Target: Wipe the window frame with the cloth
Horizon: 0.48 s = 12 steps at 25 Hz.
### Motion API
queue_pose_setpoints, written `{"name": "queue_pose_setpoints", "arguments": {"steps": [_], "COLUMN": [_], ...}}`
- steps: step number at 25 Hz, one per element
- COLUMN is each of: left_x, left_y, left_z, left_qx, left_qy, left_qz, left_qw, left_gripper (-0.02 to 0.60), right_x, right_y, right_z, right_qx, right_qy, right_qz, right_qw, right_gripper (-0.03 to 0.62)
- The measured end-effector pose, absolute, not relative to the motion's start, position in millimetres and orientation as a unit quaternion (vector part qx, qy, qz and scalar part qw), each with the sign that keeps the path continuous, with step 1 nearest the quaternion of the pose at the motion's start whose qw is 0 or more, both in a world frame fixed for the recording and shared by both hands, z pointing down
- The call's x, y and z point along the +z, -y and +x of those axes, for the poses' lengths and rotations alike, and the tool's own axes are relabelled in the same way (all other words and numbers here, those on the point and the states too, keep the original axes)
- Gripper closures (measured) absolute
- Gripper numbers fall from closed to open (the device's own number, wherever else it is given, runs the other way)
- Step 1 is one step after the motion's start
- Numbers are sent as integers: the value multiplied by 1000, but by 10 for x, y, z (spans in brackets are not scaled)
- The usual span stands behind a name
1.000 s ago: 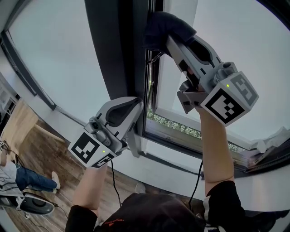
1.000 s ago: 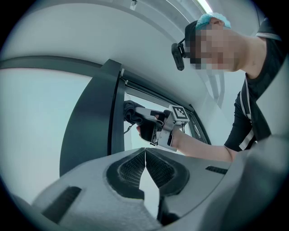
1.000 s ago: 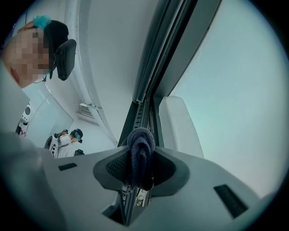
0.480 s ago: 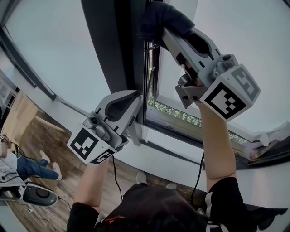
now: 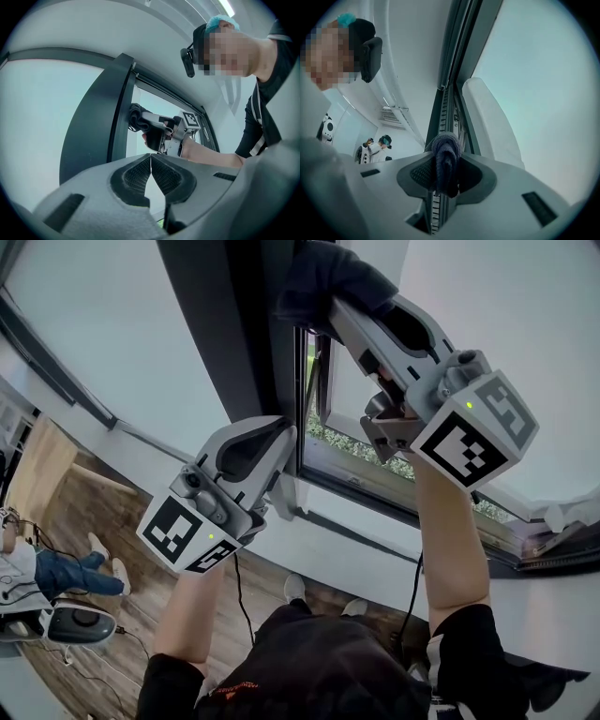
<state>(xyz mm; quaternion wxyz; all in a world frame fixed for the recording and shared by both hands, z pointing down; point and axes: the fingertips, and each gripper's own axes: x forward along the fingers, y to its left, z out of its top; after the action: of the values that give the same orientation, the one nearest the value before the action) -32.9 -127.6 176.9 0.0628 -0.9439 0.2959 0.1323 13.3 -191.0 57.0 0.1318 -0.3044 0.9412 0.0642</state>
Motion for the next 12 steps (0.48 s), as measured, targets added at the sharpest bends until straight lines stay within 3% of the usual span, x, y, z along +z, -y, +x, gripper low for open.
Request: {"name": "queue_pose_setpoints", "arguments": {"steps": [12], "left_x": [2111], "left_y": [1332], "left_z": [-279], "left_qx": [108], "left_qy": [-305], "left_qz": [-946], "left_qw": [34], "left_gripper": [563], "right_x": [1035], "right_y": [1976], "right_z": [170], "right_qx": [31], "right_qy": [-944], "right_qz": [-300], "right_qw": [133], "right_gripper": [491]}}
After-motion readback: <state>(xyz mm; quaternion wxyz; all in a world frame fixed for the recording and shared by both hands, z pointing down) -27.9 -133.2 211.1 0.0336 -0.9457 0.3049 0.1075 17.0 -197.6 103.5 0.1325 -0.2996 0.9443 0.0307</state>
